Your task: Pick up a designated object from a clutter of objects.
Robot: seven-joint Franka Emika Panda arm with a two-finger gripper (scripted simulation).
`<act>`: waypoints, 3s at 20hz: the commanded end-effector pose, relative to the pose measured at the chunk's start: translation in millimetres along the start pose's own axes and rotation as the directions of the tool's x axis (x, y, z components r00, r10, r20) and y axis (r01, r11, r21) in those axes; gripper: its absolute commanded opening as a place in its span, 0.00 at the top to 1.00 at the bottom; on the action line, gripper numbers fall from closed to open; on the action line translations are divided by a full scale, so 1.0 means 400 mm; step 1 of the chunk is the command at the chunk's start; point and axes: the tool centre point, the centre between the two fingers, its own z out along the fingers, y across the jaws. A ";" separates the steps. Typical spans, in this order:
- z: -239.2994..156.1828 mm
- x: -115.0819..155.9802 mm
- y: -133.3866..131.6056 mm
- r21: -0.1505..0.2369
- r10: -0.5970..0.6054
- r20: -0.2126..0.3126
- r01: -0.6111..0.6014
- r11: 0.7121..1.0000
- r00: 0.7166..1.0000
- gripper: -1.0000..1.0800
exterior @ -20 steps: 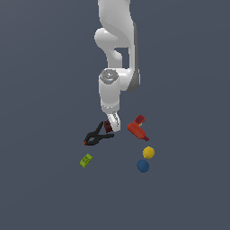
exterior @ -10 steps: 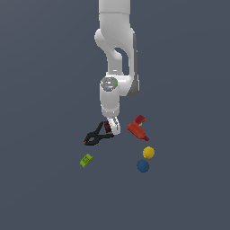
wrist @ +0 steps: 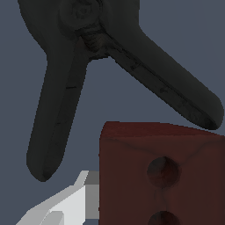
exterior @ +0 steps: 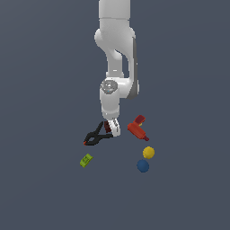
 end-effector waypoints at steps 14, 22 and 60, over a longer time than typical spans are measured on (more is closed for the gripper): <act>-0.025 0.015 -0.008 0.000 0.000 0.000 0.000 1.000 1.000 1.00; -0.116 0.068 -0.038 0.000 0.001 0.000 -0.001 1.000 1.000 1.00; -0.793 0.473 -0.285 -0.001 -0.001 0.000 0.001 1.000 1.000 1.00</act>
